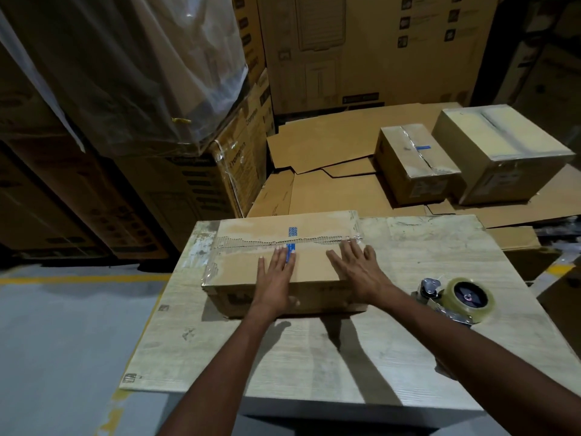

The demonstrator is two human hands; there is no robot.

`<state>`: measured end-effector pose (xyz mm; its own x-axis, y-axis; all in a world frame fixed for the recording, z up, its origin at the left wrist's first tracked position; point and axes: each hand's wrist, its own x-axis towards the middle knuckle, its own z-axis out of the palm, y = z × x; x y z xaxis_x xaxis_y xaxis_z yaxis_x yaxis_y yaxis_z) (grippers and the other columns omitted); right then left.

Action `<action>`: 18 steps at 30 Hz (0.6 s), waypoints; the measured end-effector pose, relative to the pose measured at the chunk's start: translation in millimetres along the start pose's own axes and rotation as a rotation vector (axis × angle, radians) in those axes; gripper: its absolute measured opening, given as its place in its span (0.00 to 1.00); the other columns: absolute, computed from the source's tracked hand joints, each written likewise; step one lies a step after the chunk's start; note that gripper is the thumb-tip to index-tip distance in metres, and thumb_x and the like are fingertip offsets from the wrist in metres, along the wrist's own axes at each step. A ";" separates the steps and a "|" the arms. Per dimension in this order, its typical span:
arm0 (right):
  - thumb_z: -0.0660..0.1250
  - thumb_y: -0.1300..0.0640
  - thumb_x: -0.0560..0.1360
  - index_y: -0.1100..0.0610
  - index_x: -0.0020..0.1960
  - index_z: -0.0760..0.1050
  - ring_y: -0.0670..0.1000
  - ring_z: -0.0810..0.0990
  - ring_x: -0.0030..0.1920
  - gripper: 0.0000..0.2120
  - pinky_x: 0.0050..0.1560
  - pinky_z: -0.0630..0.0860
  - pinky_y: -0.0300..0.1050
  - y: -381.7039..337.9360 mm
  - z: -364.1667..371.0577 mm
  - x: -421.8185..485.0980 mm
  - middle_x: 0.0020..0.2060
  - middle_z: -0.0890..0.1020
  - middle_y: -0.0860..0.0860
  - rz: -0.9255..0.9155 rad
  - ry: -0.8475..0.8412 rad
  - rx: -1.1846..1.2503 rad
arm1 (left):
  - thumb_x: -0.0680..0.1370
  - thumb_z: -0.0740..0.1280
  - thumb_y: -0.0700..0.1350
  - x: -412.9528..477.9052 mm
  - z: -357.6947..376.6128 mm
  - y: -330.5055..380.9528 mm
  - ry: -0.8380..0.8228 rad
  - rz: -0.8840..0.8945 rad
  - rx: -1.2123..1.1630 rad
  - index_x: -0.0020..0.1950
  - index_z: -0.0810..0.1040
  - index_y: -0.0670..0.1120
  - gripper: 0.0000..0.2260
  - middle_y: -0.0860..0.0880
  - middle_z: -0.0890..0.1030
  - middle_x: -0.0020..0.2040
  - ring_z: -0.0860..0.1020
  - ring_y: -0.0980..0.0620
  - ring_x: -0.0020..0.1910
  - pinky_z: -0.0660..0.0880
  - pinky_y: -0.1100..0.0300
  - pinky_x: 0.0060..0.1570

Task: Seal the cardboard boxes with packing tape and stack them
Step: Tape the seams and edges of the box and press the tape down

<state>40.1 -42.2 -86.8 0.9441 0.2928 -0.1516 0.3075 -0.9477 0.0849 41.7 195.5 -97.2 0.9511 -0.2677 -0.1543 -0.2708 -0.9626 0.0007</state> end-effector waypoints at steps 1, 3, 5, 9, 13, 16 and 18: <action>0.80 0.42 0.67 0.49 0.83 0.39 0.66 0.41 0.81 0.62 0.79 0.47 0.69 8.6 -2.5 2.4 0.81 0.42 0.62 0.010 -0.026 0.011 | 0.74 0.75 0.57 0.9 -0.4 9.2 -0.001 0.007 0.001 0.82 0.35 0.50 0.55 0.47 0.32 0.81 0.33 0.47 0.80 0.35 0.39 0.78; 0.81 0.42 0.68 0.49 0.84 0.38 0.65 0.40 0.82 0.63 0.80 0.46 0.66 20.6 -4.9 5.2 0.82 0.41 0.61 0.009 -0.052 0.031 | 0.76 0.74 0.56 0.5 1.1 22.6 0.015 0.003 0.018 0.83 0.36 0.49 0.52 0.46 0.33 0.82 0.34 0.47 0.81 0.35 0.39 0.78; 0.81 0.43 0.68 0.49 0.84 0.38 0.64 0.42 0.82 0.62 0.81 0.48 0.62 24.1 -3.3 4.4 0.82 0.43 0.61 -0.003 -0.044 0.049 | 0.78 0.72 0.55 0.0 4.1 26.8 0.032 -0.011 0.029 0.83 0.37 0.48 0.49 0.45 0.35 0.83 0.34 0.46 0.81 0.36 0.39 0.78; 0.79 0.42 0.69 0.51 0.84 0.41 0.65 0.46 0.82 0.59 0.81 0.47 0.59 15.0 3.2 -3.7 0.82 0.48 0.63 -0.005 0.008 0.035 | 0.79 0.70 0.57 -2.9 9.1 17.4 0.034 0.024 0.063 0.83 0.36 0.49 0.49 0.47 0.35 0.83 0.34 0.48 0.81 0.35 0.41 0.79; 0.77 0.41 0.71 0.53 0.84 0.41 0.67 0.49 0.81 0.57 0.82 0.45 0.60 -14.1 8.1 -19.3 0.80 0.50 0.67 0.036 0.020 0.028 | 0.78 0.71 0.57 -9.7 11.3 -7.3 0.030 0.080 0.109 0.81 0.33 0.52 0.50 0.50 0.31 0.80 0.31 0.50 0.78 0.32 0.41 0.76; 0.73 0.42 0.75 0.56 0.84 0.40 0.69 0.47 0.81 0.53 0.81 0.42 0.61 -44.9 5.5 -29.5 0.80 0.48 0.69 0.053 0.011 0.055 | 0.78 0.72 0.53 -9.8 9.2 -32.8 0.032 0.096 0.163 0.79 0.30 0.54 0.51 0.50 0.32 0.80 0.31 0.50 0.78 0.35 0.38 0.78; 0.72 0.39 0.76 0.55 0.84 0.41 0.69 0.45 0.81 0.53 0.81 0.42 0.62 -63.1 4.0 -32.7 0.80 0.46 0.70 0.033 -0.002 0.100 | 0.78 0.72 0.46 -8.2 7.5 -50.2 0.055 0.061 0.143 0.78 0.29 0.58 0.52 0.49 0.33 0.81 0.32 0.48 0.78 0.36 0.37 0.77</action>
<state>-10.7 7.6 -91.1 0.9531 0.2613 -0.1527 0.2631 -0.9647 -0.0085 46.3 246.3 -103.4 0.9380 -0.3306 -0.1041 -0.3426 -0.9300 -0.1332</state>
